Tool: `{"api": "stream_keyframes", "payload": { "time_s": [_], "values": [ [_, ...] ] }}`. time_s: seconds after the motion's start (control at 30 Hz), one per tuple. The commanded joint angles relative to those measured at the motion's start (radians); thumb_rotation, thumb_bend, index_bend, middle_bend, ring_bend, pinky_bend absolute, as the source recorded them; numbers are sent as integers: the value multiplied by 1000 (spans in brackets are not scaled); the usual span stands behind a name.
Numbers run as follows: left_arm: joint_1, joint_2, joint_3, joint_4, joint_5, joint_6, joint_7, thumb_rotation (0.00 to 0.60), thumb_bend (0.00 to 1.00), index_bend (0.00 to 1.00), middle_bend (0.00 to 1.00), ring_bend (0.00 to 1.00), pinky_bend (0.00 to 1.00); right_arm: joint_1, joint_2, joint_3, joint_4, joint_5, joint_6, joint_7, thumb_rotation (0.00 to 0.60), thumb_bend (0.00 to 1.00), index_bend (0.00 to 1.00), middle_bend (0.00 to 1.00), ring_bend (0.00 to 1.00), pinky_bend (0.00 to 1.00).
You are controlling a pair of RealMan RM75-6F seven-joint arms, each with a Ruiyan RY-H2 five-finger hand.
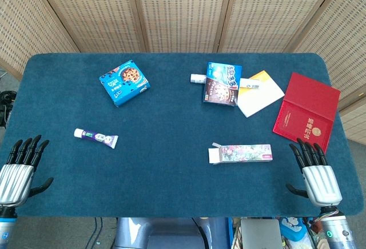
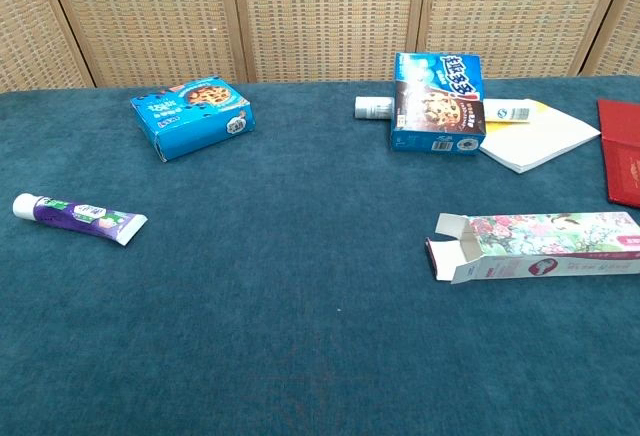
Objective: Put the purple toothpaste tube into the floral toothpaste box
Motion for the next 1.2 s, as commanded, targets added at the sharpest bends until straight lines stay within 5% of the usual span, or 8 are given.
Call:
{"api": "stream_keyframes", "payload": {
  "time_s": [0.03,0.7,1.2],
  "values": [
    [0,0,-1,0,1,1,0,600,228,0,0,0,0,0,-1,0,1,-2,1,0,600,118,0,0,0,0],
    [-19,1,-16,7,-20,-35,-2,600,227,0,0,0,0,0,-9,-1,-4,5,-9,-21,600,118,0,0,0,0],
    [-147,111,-97,-6,-162,-240,42,600,226,0,0,0,0,5,-20,-6,-4,1,-23,-38,600,119,0,0,0,0]
  ]
}}
